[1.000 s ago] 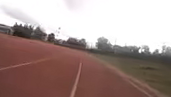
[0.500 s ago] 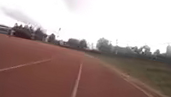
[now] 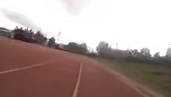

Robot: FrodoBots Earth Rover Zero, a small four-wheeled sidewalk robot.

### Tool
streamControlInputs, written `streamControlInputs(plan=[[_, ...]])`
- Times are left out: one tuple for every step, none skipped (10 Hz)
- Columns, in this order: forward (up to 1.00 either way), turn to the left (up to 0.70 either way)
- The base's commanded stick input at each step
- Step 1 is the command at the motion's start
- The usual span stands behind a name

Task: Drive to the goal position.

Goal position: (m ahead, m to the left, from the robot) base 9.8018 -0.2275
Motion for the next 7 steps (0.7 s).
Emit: streamControlInputs(plan=[[0.7,0.0],[0.7,0.0],[0.7,0.0],[0.7,0.0],[0.7,0.0],[0.7,0.0],[0.7,0.0]])
